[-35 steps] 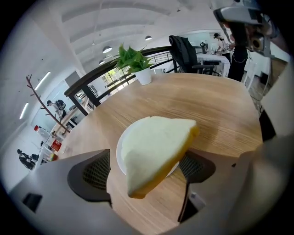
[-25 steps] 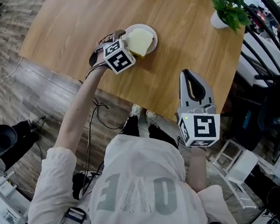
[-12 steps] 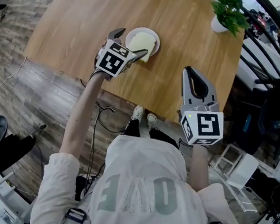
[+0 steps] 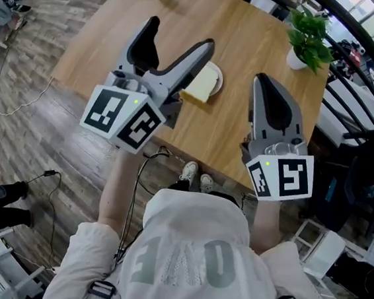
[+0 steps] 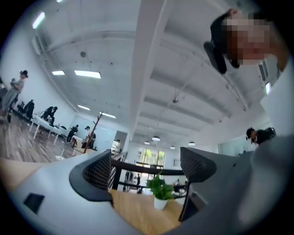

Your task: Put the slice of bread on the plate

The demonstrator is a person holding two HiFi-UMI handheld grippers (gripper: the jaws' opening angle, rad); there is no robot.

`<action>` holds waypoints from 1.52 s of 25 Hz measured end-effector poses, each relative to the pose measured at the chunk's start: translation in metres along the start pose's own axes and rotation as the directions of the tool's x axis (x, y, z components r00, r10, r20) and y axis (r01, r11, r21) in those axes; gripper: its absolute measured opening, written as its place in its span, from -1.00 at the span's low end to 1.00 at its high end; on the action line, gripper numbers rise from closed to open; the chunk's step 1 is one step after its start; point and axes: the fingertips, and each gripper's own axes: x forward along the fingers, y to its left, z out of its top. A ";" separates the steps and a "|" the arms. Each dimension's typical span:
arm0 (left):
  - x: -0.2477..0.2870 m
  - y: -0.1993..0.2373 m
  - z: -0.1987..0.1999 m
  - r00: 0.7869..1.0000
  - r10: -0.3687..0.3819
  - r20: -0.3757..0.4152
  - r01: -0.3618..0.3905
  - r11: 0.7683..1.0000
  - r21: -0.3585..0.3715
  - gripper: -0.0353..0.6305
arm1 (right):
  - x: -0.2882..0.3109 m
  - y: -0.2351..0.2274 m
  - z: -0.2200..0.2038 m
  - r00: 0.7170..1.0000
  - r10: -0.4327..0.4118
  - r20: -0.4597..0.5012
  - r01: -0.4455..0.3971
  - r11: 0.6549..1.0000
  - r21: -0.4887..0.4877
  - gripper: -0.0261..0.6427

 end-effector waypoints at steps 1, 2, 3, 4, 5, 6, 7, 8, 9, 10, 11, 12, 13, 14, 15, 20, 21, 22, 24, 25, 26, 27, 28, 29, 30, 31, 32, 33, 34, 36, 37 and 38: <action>-0.011 -0.002 0.019 0.998 0.018 0.068 -0.016 0.999 -0.028 0.52 | 0.002 0.003 0.011 0.999 0.012 0.039 -0.012 1.000 0.009 -0.83; -0.023 -0.006 0.034 0.992 0.033 0.122 -0.028 0.999 -0.040 0.43 | 0.002 0.007 0.020 0.997 0.024 0.071 -0.025 1.000 0.016 -0.83; -0.036 -0.010 0.045 0.986 0.046 0.162 -0.041 0.999 -0.034 0.26 | 0.001 0.011 0.028 0.995 0.035 0.095 -0.037 0.999 0.023 -0.83; -0.049 -0.015 0.054 0.979 0.062 0.192 -0.062 0.998 -0.008 -0.01 | -0.001 0.016 0.034 0.993 0.045 0.112 -0.048 0.998 0.029 -0.83; -0.062 -0.019 0.061 0.972 0.086 0.219 -0.096 0.995 0.033 -0.29 | -0.003 0.019 0.039 0.990 0.053 0.128 -0.058 0.998 0.033 -0.83; -0.074 -0.022 0.068 0.962 0.119 0.245 -0.143 0.986 0.083 -0.49 | -0.005 0.022 0.045 0.988 0.058 0.145 -0.064 0.997 0.035 -0.83; -0.084 -0.024 0.074 0.951 0.154 0.269 -0.196 0.971 0.135 -0.68 | -0.006 0.025 0.051 0.985 0.061 0.164 -0.067 0.997 0.036 -0.83; -0.093 -0.025 0.080 0.939 0.186 0.288 -0.245 0.952 0.185 -0.76 | -0.007 0.027 0.056 0.981 0.060 0.183 -0.067 0.997 0.036 -0.83; -0.100 -0.026 0.083 0.929 0.215 0.300 -0.289 0.930 0.229 -0.83 | -0.007 0.029 0.059 0.979 0.057 0.197 -0.065 0.997 0.032 -0.83; -0.107 -0.025 0.084 0.921 0.243 0.305 -0.327 0.907 0.265 -0.85 | -0.008 0.031 0.061 0.977 0.055 0.206 -0.061 0.998 0.025 -0.84; -0.112 -0.024 0.084 0.913 0.271 0.303 -0.360 0.887 0.290 -0.87 | -0.009 0.035 0.062 0.977 0.055 0.207 -0.060 0.998 0.017 -0.83; -0.118 -0.022 0.082 0.907 0.300 0.296 -0.387 0.870 0.306 -0.87 | -0.010 0.039 0.061 0.977 0.060 0.205 -0.063 0.998 0.009 -0.84; -0.123 -0.019 0.079 0.901 0.325 0.287 -0.410 0.856 0.315 -0.87 | -0.010 0.044 0.059 0.977 0.069 0.200 -0.072 0.997 0.005 -0.83; -0.128 -0.017 0.076 0.895 0.347 0.279 -0.427 0.846 0.318 -0.87 | -0.011 0.048 0.057 0.978 0.080 0.194 -0.083 0.997 0.006 -0.83; -0.132 -0.016 0.073 0.891 0.364 0.273 -0.441 0.838 0.321 -0.87 | -0.013 0.052 0.053 0.978 0.089 0.189 -0.093 0.996 0.011 -0.83; -0.142 -0.014 0.065 0.886 0.390 0.251 -0.458 0.819 0.345 -0.87 | -0.014 0.058 0.033 0.987 0.079 0.141 -0.084 0.996 0.025 -0.84; -0.142 -0.015 0.066 0.885 0.391 0.252 -0.459 0.818 0.347 -0.87 | -0.014 0.058 0.031 0.988 0.078 0.135 -0.083 0.996 0.030 -0.84; -0.144 -0.016 0.066 0.885 0.391 0.252 -0.461 0.815 0.351 -0.87 | -0.015 0.058 0.029 0.988 0.080 0.134 -0.086 0.995 0.041 -0.84; -0.147 -0.018 0.064 0.885 0.396 0.245 -0.461 0.814 0.352 -0.87 | -0.017 0.058 0.028 0.987 0.085 0.139 -0.095 0.993 0.067 -0.84; -0.149 -0.019 0.062 0.885 0.399 0.240 -0.462 0.817 0.346 -0.87 | -0.017 0.059 0.028 0.986 0.087 0.140 -0.098 0.992 0.073 -0.84; -0.150 -0.019 0.061 0.884 0.403 0.236 -0.463 0.819 0.338 -0.87 | -0.018 0.059 0.027 0.986 0.089 0.140 -0.100 0.992 0.074 -0.84; -0.152 -0.018 0.060 0.884 0.407 0.232 -0.465 0.821 0.332 -0.87 | -0.018 0.059 0.028 0.986 0.090 0.139 -0.101 0.992 0.071 -0.84; -0.153 -0.018 0.059 0.883 0.410 0.229 -0.466 0.822 0.328 -0.87 | -0.017 0.059 0.028 0.986 0.092 0.138 -0.102 0.992 0.068 -0.84; -0.153 -0.019 0.058 0.883 0.410 0.227 -0.466 0.823 0.325 -0.87 | -0.017 0.059 0.028 0.986 0.093 0.137 -0.103 0.993 0.066 -0.84; -0.154 -0.019 0.058 0.884 0.409 0.226 -0.464 0.825 0.322 -0.87 | -0.017 0.059 0.029 0.986 0.094 0.136 -0.103 0.992 0.065 -0.84; -0.154 -0.020 0.058 0.885 0.407 0.225 -0.462 0.827 0.320 -0.87 | -0.017 0.058 0.029 0.986 0.094 0.135 -0.104 0.992 0.065 -0.84; -0.154 -0.020 0.057 0.886 0.406 0.224 -0.460 0.828 0.320 -0.87 | -0.017 0.059 0.029 0.986 0.095 0.135 -0.104 0.992 0.064 -0.84; -0.155 -0.021 0.057 0.887 0.405 0.223 -0.459 0.829 0.319 -0.87 | -0.017 0.059 0.029 0.986 0.096 0.134 -0.105 0.993 0.062 -0.84; -0.155 -0.021 0.056 0.887 0.406 0.222 -0.459 0.829 0.319 -0.87 | -0.018 0.059 0.029 0.986 0.097 0.135 -0.105 0.993 0.059 -0.84; -0.156 -0.021 0.055 0.886 0.409 0.219 -0.461 0.829 0.316 -0.87 | -0.018 0.059 0.029 0.986 0.099 0.135 -0.107 0.993 0.053 -0.84; -0.157 -0.022 0.055 0.885 0.411 0.218 -0.462 0.829 0.314 -0.87 | -0.018 0.059 0.029 0.986 0.100 0.134 -0.108 0.993 0.051 -0.84; -0.158 -0.022 0.054 0.884 0.413 0.217 -0.464 0.829 0.312 -0.87 | -0.019 0.059 0.028 0.986 0.102 0.132 -0.109 0.993 0.050 -0.84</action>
